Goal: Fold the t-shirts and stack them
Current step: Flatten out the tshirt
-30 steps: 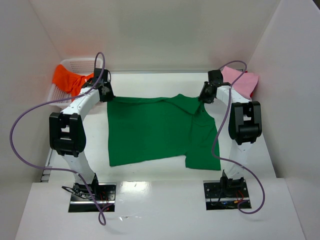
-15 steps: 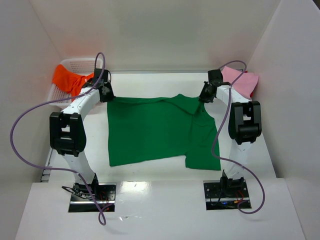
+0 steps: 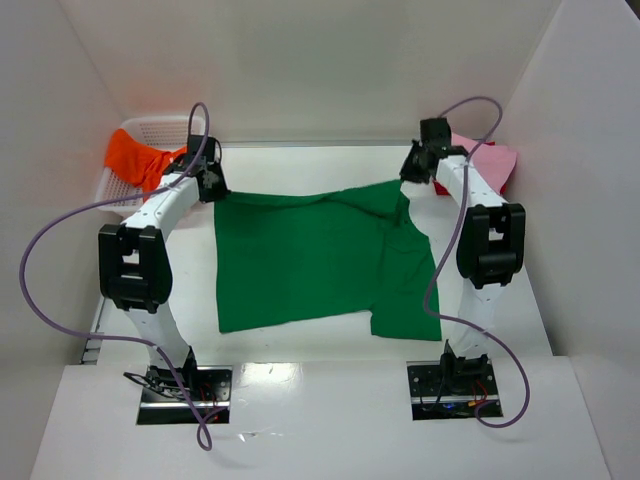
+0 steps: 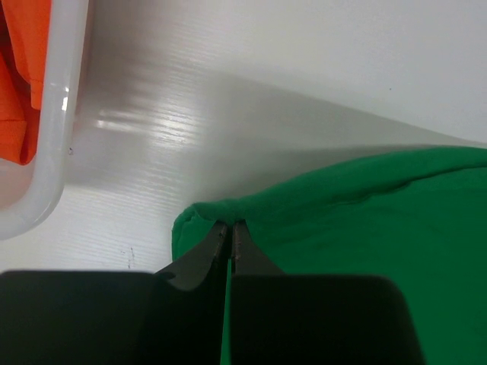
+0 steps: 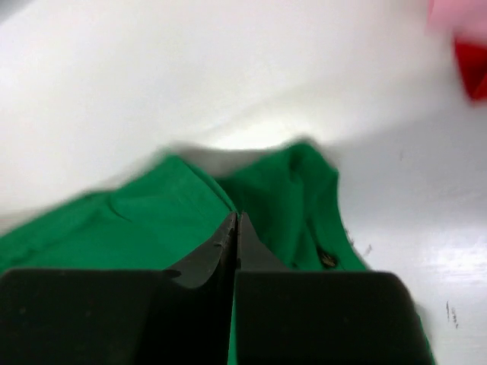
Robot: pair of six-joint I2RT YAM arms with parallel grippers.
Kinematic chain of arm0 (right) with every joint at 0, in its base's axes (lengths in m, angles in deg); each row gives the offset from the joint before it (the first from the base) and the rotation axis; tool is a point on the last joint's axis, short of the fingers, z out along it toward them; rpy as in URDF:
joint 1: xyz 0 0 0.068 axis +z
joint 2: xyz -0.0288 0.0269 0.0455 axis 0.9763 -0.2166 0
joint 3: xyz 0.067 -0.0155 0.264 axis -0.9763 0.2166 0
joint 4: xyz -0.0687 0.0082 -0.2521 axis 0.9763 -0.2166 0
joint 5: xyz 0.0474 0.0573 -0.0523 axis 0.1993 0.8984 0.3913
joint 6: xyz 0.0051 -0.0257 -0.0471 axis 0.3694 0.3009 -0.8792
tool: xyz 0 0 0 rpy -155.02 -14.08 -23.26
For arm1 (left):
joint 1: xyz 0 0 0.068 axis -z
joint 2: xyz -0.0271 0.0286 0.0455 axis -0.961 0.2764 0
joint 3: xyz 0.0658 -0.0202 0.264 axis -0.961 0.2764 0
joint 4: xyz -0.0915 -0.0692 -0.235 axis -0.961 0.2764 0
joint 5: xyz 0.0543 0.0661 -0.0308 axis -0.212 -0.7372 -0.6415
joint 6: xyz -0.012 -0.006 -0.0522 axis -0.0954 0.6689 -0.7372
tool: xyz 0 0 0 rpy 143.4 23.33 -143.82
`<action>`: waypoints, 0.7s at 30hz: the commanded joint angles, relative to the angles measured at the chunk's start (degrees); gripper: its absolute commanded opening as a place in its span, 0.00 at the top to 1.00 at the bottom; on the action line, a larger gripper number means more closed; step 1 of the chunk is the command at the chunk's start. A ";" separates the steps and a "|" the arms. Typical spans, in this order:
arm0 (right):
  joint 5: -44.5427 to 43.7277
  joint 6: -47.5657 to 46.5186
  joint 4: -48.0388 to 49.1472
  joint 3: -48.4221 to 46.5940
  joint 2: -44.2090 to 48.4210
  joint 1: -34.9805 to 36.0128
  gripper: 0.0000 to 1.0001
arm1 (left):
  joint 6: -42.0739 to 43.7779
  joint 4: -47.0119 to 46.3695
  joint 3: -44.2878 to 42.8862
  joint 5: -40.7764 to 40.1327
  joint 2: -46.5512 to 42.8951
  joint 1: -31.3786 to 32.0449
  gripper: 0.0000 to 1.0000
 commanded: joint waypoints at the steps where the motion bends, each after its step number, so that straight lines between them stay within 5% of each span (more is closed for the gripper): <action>1: -2.29 -2.16 0.16 -13.47 3.78 0.08 1.00 | 0.76 -0.89 -3.16 0.23 -0.18 -0.79 1.00; 21: -3.07 -6.87 5.13 -40.98 12.87 0.08 1.00 | 5.24 -2.70 -16.71 1.64 -13.38 -1.32 1.00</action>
